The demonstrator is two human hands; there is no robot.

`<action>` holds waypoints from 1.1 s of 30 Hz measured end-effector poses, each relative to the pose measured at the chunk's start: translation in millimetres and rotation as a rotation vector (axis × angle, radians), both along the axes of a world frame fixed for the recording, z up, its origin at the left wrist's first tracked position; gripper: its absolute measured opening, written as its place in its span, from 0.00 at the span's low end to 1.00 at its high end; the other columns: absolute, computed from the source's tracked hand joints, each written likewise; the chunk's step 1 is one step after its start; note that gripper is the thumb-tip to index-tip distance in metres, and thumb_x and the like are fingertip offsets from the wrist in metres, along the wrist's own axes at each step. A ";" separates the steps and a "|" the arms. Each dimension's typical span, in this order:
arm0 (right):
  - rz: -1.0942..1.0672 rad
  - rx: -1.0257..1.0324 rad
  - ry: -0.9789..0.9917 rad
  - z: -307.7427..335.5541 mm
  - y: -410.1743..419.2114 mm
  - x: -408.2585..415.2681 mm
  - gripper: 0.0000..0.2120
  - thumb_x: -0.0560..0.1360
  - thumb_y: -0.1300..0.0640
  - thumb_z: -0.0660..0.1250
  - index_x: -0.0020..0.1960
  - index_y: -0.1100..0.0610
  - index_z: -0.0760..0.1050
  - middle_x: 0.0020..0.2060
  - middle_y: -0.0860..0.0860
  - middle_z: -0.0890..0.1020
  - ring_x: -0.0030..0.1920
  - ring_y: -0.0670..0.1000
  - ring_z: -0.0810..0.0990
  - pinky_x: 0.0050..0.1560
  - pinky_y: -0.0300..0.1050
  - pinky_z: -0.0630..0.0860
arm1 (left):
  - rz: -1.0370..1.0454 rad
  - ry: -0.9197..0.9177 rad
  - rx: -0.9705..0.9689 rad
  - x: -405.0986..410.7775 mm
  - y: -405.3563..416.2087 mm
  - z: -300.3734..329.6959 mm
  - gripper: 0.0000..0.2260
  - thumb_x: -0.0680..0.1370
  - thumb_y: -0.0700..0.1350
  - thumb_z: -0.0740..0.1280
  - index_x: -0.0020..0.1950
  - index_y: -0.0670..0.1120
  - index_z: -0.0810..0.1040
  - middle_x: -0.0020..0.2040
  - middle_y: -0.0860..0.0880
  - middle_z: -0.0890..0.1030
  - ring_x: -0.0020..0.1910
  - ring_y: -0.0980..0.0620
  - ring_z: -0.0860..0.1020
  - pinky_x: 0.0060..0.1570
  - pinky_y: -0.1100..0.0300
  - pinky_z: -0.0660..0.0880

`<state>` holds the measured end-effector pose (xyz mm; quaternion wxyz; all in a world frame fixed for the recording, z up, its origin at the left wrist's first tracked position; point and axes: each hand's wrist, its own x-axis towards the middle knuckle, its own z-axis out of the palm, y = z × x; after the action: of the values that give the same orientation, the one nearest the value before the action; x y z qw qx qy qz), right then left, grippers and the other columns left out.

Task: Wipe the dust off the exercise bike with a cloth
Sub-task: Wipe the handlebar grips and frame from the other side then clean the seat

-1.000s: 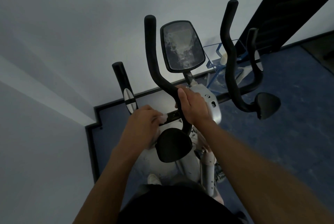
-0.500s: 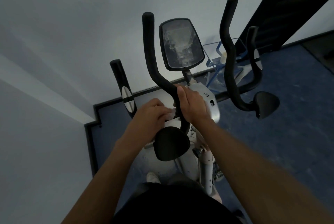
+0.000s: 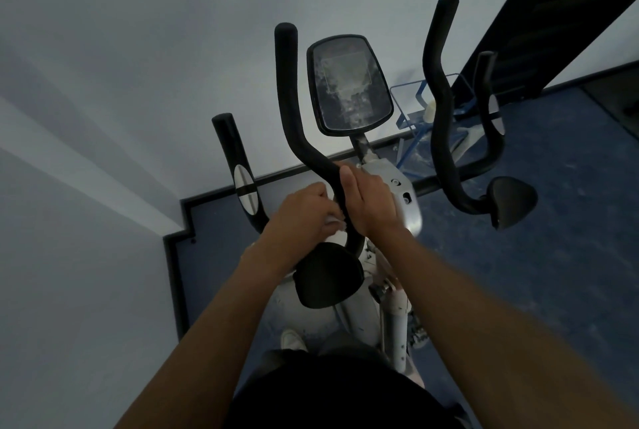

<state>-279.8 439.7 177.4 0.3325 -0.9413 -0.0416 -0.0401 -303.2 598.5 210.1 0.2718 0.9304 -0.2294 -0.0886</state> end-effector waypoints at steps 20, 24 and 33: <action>-0.017 0.001 0.026 4.2 0.2 -2.7 0.22 0.85 0.42 0.46 0.59 0.50 0.76 0.38 0.49 0.79 0.43 0.59 0.82 0.46 0.57 0.78 | 0.336 0.076 -0.217 13.0 5.7 -4.8 0.07 0.74 0.46 0.75 0.42 0.46 0.80 0.39 0.52 0.81 0.39 0.56 0.78 0.42 0.61 0.74; -0.018 0.004 0.031 1.6 0.6 -2.5 0.24 0.84 0.39 0.44 0.58 0.49 0.75 0.38 0.51 0.81 0.43 0.59 0.81 0.46 0.56 0.78 | 0.233 0.078 -0.180 1.6 6.5 -3.6 0.06 0.75 0.46 0.75 0.44 0.47 0.80 0.40 0.53 0.80 0.40 0.56 0.77 0.44 0.59 0.74; -0.011 0.039 0.061 4.7 -0.2 -6.1 0.22 0.85 0.39 0.44 0.54 0.48 0.74 0.35 0.49 0.83 0.39 0.53 0.83 0.47 0.56 0.81 | 0.427 -0.204 -0.271 -74.9 69.9 -11.7 0.07 0.74 0.46 0.75 0.46 0.44 0.81 0.43 0.52 0.79 0.41 0.56 0.77 0.41 0.62 0.74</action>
<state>-285.9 439.5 182.1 0.3518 -0.9356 -0.0257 -0.0138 -378.1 668.4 198.4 0.3819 0.9169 -0.0637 0.0965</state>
